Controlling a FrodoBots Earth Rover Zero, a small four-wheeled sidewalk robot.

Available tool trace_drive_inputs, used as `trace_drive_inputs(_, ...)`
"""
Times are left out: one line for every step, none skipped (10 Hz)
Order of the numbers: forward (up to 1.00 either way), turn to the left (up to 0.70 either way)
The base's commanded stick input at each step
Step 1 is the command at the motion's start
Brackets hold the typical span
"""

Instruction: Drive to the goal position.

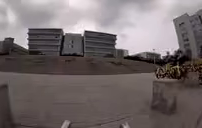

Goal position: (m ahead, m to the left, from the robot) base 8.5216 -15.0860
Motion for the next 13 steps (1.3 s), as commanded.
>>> trace_drive_inputs(1.0, 0.0)
trace_drive_inputs(1.0, 0.0)
trace_drive_inputs(1.0, -0.01)
trace_drive_inputs(1.0, -0.06)
trace_drive_inputs(1.0, -0.11)
trace_drive_inputs(1.0, -0.17)
trace_drive_inputs(1.0, -0.09)
trace_drive_inputs(1.0, -0.01)
trace_drive_inputs(1.0, 0.0)
trace_drive_inputs(1.0, -0.1)
trace_drive_inputs(1.0, -0.21)
trace_drive_inputs(1.0, -0.3)
trace_drive_inputs(1.0, -0.31)
